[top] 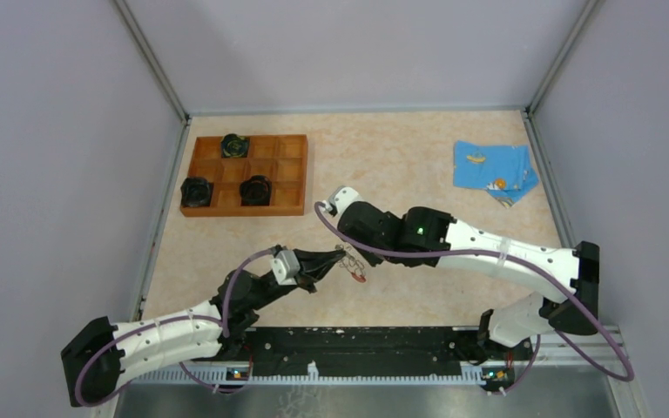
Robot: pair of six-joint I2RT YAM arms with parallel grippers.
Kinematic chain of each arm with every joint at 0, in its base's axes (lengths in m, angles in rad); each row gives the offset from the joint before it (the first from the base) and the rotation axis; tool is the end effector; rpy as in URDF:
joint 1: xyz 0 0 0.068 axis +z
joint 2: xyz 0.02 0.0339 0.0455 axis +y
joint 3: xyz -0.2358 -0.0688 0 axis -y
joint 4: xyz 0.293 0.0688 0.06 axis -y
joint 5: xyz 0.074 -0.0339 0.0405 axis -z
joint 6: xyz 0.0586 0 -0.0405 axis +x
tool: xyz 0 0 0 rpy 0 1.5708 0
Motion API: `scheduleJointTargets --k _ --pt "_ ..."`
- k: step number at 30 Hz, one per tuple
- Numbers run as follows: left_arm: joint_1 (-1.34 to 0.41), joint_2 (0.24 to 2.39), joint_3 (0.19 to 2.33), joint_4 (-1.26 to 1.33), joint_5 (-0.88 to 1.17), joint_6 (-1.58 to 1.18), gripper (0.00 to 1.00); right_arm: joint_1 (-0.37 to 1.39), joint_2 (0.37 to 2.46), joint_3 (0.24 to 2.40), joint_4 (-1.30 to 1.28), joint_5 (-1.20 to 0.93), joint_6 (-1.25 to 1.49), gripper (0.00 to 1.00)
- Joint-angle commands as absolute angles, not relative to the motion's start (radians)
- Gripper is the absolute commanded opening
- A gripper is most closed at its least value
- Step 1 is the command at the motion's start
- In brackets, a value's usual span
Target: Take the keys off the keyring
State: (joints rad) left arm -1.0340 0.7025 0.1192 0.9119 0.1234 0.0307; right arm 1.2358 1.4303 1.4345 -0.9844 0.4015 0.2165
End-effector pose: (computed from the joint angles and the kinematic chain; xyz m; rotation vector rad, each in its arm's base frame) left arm 0.1179 -0.2123 0.1972 0.7546 1.0604 -0.9416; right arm 0.1370 0.3239 0.3019 -1.0587 2.2038 0.1216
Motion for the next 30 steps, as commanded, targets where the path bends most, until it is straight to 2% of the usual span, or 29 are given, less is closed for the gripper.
scheduleJointTargets --k 1,5,11,19,28,29,30 --pt "-1.038 0.689 0.126 0.892 0.051 -0.023 0.00 1.190 1.356 1.377 -0.908 0.487 0.300 0.00" --pt "-1.038 0.700 0.153 0.802 -0.053 -0.092 0.00 1.110 1.289 1.259 -0.794 0.537 0.366 0.00" --pt "-1.021 0.821 0.253 0.641 -0.144 -0.163 0.00 0.947 1.134 1.019 -0.532 0.480 0.426 0.00" --pt "-0.820 1.074 0.366 0.525 0.084 -0.335 0.00 0.853 1.098 0.897 -0.356 0.426 0.426 0.00" --pt "-0.786 1.230 0.411 0.494 0.095 -0.422 0.00 0.801 1.098 0.815 -0.264 0.355 0.434 0.00" --pt "-0.781 1.239 0.412 0.487 0.092 -0.437 0.01 0.799 1.104 0.810 -0.257 0.347 0.435 0.00" --pt "-0.777 1.243 0.411 0.482 0.089 -0.450 0.11 0.797 1.111 0.806 -0.250 0.341 0.436 0.00"
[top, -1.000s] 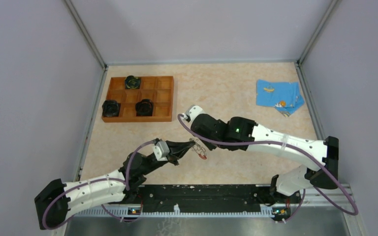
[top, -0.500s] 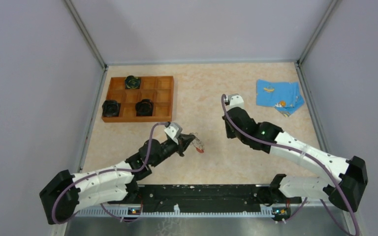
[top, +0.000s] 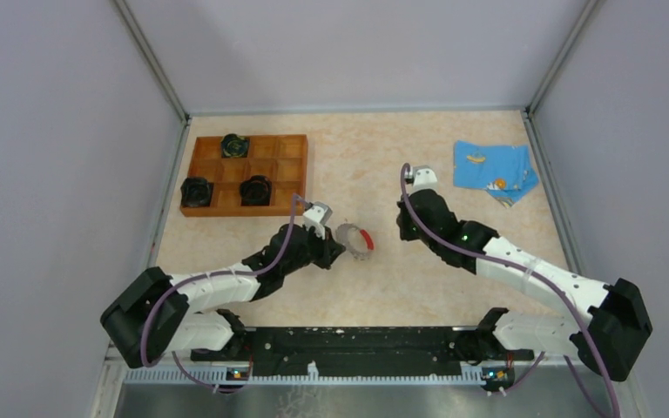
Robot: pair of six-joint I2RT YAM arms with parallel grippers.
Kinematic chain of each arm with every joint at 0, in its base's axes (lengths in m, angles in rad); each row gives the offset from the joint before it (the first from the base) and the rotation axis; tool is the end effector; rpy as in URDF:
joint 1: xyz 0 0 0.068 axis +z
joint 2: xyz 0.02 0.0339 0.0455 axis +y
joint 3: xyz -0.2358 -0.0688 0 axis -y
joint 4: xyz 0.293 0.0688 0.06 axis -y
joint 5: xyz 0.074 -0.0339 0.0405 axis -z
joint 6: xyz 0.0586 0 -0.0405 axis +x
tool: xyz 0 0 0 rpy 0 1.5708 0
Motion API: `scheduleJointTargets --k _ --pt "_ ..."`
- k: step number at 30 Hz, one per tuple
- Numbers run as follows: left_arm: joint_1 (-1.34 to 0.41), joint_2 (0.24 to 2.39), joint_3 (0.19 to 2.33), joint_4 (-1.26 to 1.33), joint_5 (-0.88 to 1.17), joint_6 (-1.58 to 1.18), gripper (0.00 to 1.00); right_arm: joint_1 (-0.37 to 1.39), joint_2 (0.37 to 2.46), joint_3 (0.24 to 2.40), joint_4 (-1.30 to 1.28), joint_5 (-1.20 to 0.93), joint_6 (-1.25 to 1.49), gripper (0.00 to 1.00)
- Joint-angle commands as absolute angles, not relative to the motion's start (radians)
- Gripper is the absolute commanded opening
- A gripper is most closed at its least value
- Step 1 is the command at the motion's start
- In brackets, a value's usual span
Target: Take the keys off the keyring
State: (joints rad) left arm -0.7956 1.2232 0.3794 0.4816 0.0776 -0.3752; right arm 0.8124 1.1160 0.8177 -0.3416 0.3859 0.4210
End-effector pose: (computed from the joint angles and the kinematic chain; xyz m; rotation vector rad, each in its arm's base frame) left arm 0.2089 -0.2197 0.1092 0.4763 1.9721 -0.8393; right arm 0.2340 0.2150 0.2200 -0.2121 2.1603 0.2832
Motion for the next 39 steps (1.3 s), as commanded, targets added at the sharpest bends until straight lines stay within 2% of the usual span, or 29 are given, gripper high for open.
scheduleJointTargets --k 1,3,7,10,12,13,15,22,31,39 --pt "-0.774 1.244 0.410 0.477 0.088 -0.461 0.21 0.795 1.119 0.803 -0.247 0.337 0.437 0.00" --pt "-0.770 1.239 0.408 0.465 0.074 -0.479 0.40 0.792 1.133 0.800 -0.234 0.328 0.437 0.00" --pt "-0.768 1.195 0.409 0.413 0.044 -0.475 0.57 0.787 1.161 0.789 -0.206 0.307 0.439 0.00" --pt "-0.767 1.154 0.428 0.338 0.027 -0.457 0.63 0.782 1.198 0.778 -0.182 0.299 0.444 0.00" --pt "-0.767 1.124 0.440 0.293 0.016 -0.453 0.71 0.778 1.222 0.771 -0.162 0.293 0.450 0.00" --pt "-0.767 1.109 0.441 0.280 0.012 -0.453 0.77 0.776 1.233 0.765 -0.148 0.291 0.452 0.00" --pt "-0.766 1.071 0.439 0.251 0.009 -0.468 0.97 0.762 1.254 0.753 -0.126 0.287 0.461 0.00" --pt "-0.756 0.987 0.462 0.140 -0.041 -0.550 0.99 0.732 1.328 0.709 -0.069 0.254 0.476 0.00" --pt "-0.754 1.007 0.535 0.021 -0.056 -0.552 0.99 0.719 1.348 0.680 -0.066 0.276 0.489 0.00" --pt "-0.753 1.005 0.549 0.014 -0.031 -0.548 0.99 0.713 1.335 0.661 -0.065 0.282 0.488 0.09"
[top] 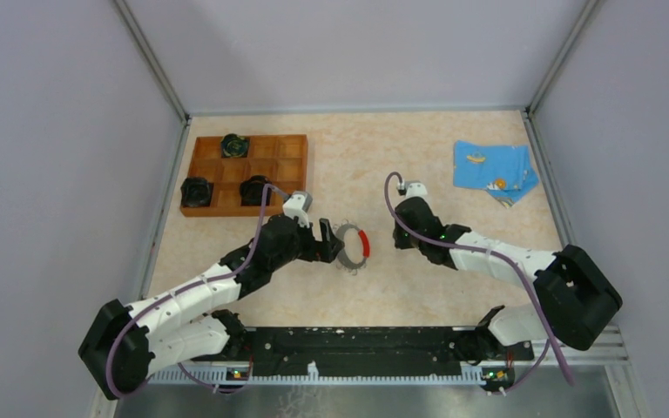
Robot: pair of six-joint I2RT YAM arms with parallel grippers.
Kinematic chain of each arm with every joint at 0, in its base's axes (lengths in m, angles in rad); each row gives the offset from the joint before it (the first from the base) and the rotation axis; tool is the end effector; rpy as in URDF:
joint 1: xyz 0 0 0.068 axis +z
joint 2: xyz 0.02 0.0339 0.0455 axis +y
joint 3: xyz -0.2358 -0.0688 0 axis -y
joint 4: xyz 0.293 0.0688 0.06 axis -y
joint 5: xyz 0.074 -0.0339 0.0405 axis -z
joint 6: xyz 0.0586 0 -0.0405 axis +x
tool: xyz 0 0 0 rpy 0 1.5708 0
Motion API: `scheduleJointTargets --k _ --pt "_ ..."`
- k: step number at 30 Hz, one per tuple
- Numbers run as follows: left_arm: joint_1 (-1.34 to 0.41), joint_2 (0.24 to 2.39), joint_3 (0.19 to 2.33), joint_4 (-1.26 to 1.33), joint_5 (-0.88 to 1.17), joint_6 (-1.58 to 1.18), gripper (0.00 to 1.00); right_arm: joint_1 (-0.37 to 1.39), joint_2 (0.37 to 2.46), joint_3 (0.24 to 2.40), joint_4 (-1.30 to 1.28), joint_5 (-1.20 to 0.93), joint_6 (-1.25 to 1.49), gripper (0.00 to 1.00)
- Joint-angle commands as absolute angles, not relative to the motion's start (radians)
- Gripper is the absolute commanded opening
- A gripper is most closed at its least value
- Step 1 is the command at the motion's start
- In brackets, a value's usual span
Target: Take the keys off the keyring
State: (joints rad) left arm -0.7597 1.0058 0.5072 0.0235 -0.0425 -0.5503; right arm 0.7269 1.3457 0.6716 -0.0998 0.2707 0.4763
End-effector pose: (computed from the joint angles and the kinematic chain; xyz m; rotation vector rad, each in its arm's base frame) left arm 0.2175 -0.2032 0.1646 0.1956 2.1264 -0.7576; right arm 0.2548 0.2056 0.1162 -0.1582 2.3224 0.2928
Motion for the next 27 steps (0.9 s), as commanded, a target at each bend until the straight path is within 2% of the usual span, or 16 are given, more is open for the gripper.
scheduleJointTargets --k 1,8,14,16,17,20,22,27 --pt "-0.753 1.007 0.550 0.012 -0.031 -0.546 0.99 0.713 1.332 0.660 -0.065 0.282 0.486 0.10" --pt "-0.754 1.012 0.572 -0.009 -0.027 -0.541 0.99 0.705 1.291 0.666 -0.088 0.284 0.474 0.32" --pt "-0.753 1.001 0.612 -0.079 -0.044 -0.541 0.99 0.705 1.172 0.707 -0.174 0.303 0.458 0.56" --pt "-0.754 0.995 0.637 -0.110 -0.053 -0.527 0.99 0.705 1.113 0.722 -0.204 0.318 0.449 0.71" --pt "-0.755 0.993 0.649 -0.122 -0.056 -0.518 0.99 0.704 1.083 0.732 -0.221 0.328 0.442 0.74" --pt "-0.755 0.980 0.673 -0.142 -0.058 -0.486 0.99 0.706 0.976 0.746 -0.247 0.353 0.419 0.79" --pt "-0.755 0.974 0.690 -0.159 -0.076 -0.480 0.99 0.705 0.899 0.751 -0.259 0.368 0.403 0.86" --pt "-0.755 0.973 0.725 -0.193 -0.153 -0.452 0.99 0.705 0.743 0.760 -0.295 0.401 0.369 0.93"
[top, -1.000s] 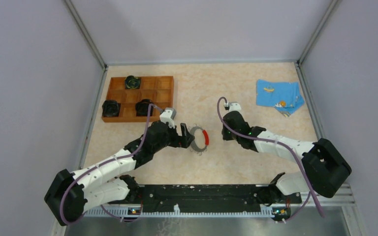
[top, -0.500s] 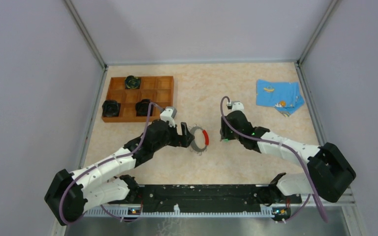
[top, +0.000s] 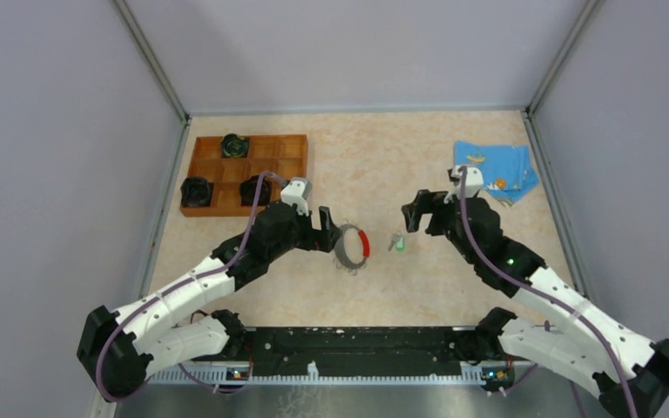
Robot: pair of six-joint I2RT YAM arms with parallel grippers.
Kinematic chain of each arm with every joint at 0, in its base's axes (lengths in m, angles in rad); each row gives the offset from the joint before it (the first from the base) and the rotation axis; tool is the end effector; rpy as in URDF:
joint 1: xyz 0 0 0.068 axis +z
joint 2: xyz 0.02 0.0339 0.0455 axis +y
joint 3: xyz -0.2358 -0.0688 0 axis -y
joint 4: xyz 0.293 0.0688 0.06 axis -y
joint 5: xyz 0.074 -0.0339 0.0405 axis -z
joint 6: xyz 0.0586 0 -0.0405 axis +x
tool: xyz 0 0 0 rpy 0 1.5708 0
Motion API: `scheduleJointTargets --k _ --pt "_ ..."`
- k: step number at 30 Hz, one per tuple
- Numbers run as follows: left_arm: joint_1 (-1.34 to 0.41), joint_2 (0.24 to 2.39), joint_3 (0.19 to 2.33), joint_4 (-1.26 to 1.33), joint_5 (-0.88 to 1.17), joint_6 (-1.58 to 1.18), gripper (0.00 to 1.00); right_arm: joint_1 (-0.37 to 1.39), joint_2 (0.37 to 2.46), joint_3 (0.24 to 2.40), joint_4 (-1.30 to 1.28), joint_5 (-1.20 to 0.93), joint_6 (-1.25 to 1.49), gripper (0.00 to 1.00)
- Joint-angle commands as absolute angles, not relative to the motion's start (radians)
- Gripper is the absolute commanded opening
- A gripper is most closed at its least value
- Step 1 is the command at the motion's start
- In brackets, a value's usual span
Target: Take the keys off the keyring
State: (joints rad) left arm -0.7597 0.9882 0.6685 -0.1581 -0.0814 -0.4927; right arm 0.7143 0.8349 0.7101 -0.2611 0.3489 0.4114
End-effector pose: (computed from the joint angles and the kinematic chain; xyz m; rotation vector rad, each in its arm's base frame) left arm 0.2243 -0.2065 0.2144 0.2300 2.1073 -0.6856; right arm 0.2243 0.1680 0.2628 -0.0652 1.9530 0.4077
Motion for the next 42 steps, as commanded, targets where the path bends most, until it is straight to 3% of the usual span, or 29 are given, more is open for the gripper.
scheduleJointTargets --k 1,8,42 --pt "-0.755 0.976 0.732 -0.202 -0.167 -0.451 0.99 0.706 0.717 0.763 -0.304 0.406 0.362 0.93" --pt "-0.755 0.992 0.774 -0.256 -0.216 -0.451 0.99 0.705 0.667 0.767 -0.335 0.426 0.318 0.99" --pt "-0.755 0.961 0.741 -0.225 -0.212 -0.437 0.99 0.706 0.685 0.753 -0.325 0.413 0.308 0.99"
